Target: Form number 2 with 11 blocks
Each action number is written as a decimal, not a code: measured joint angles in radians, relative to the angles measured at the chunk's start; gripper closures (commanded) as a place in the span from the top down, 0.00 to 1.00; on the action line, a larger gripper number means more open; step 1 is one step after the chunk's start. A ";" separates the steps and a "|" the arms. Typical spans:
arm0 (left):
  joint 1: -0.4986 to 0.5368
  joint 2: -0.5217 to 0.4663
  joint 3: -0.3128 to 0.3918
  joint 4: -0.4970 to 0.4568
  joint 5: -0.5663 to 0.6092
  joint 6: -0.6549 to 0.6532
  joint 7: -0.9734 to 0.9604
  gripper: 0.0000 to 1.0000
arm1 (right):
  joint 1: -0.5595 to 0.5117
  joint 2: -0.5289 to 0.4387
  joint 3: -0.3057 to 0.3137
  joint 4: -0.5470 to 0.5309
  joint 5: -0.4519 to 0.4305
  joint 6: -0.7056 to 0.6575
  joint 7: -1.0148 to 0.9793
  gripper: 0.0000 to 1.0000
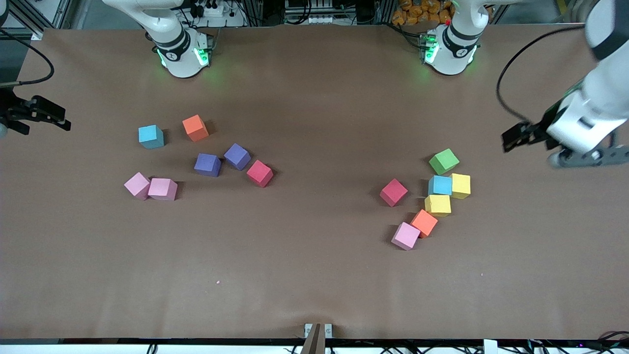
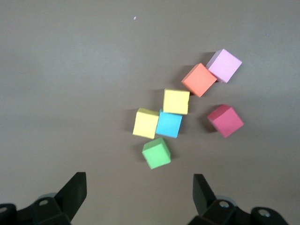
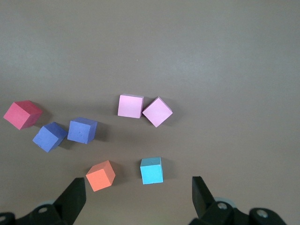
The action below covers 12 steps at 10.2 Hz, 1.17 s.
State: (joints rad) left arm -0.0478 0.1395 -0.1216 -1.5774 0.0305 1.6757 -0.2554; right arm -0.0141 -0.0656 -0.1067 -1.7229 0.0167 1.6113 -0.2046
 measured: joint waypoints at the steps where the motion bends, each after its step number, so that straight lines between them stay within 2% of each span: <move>1: -0.024 0.046 -0.001 -0.001 0.000 0.045 -0.072 1.00 | 0.001 0.007 0.004 -0.008 0.000 0.001 0.000 1.00; 8: -0.139 0.189 -0.009 -0.002 0.000 0.179 -0.508 1.00 | 0.141 0.215 0.017 -0.060 0.005 0.089 0.000 1.00; 12: -0.168 0.268 -0.010 -0.003 0.000 0.248 -0.653 1.00 | 0.291 0.235 0.021 -0.180 0.006 0.249 0.000 1.00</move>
State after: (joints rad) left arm -0.2162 0.4071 -0.1313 -1.5800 0.0306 1.9240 -0.9088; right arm 0.2772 0.1695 -0.0860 -1.9025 0.0225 1.8599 -0.2044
